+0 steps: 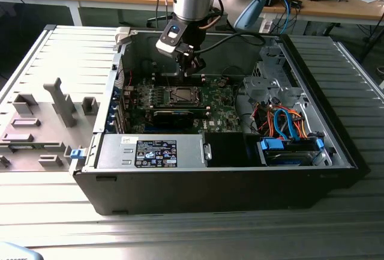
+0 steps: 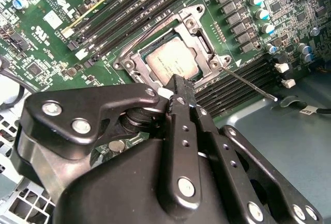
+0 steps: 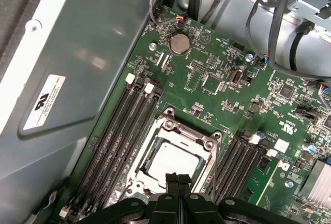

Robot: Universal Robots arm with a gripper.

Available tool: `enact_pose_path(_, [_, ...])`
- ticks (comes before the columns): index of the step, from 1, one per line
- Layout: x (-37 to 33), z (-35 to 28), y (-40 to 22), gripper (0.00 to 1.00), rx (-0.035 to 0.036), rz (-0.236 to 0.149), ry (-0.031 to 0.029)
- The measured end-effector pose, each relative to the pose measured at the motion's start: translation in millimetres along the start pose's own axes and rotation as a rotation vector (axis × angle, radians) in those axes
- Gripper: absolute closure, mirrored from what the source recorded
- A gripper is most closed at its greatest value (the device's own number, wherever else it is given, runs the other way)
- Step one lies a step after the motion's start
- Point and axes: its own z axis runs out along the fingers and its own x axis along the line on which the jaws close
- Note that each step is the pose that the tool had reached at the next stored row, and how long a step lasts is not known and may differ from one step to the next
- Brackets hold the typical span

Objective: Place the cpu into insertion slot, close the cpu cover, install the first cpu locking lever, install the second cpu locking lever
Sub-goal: 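Install the first cpu locking lever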

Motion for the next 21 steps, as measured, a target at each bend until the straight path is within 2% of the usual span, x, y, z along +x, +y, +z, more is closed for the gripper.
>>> enact_pose_path(21, [0.0, 0.0, 0.0, 0.89, -0.0013, -0.071, -0.0016])
